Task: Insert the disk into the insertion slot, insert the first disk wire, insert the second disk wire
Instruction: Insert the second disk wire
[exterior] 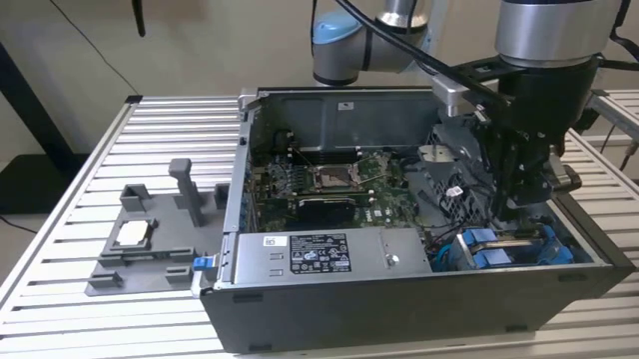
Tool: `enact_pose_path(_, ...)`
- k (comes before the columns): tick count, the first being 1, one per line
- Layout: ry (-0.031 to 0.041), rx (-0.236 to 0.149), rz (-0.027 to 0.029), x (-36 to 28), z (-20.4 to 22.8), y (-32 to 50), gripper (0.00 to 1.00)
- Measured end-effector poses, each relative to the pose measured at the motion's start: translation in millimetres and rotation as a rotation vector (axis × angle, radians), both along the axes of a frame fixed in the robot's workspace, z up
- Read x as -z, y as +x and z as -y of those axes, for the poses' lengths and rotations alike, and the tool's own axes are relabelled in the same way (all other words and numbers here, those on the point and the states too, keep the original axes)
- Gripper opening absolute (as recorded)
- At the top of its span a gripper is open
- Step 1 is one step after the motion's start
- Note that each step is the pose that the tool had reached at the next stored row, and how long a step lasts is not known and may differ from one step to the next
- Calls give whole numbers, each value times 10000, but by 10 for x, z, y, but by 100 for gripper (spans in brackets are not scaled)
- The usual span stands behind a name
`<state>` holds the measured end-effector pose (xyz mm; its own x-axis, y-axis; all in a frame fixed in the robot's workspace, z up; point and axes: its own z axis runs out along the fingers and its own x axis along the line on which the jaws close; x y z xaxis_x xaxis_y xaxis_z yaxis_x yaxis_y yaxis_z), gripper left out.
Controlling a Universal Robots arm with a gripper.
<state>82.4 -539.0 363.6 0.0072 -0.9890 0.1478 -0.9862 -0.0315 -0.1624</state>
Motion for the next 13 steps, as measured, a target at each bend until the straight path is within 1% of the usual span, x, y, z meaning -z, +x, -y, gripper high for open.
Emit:
enact_pose_path(1, 170, 1, 0, 2, 1, 1, 16)
enact_pose_path(3, 536, 7, 0, 3, 2, 1, 16)
enact_pose_path(4, 696, 8, 0, 3, 6, 1, 16)
enact_pose_path(5, 791, 9, -3, 3, 15, 3, 16)
enact_pose_path(6, 847, 9, -22, 4, 25, 5, 16)
enact_pose_path(7, 885, 11, -64, 4, 36, 9, 16)
enact_pose_path(8, 920, 13, -118, 4, 47, 15, 16)
enact_pose_path(9, 964, 16, -189, 5, 59, 24, 16)
enact_pose_path(11, 1050, 21, -311, 5, 82, 44, 16)
enact_pose_path(13, 1134, 26, -420, 6, 103, 65, 16)
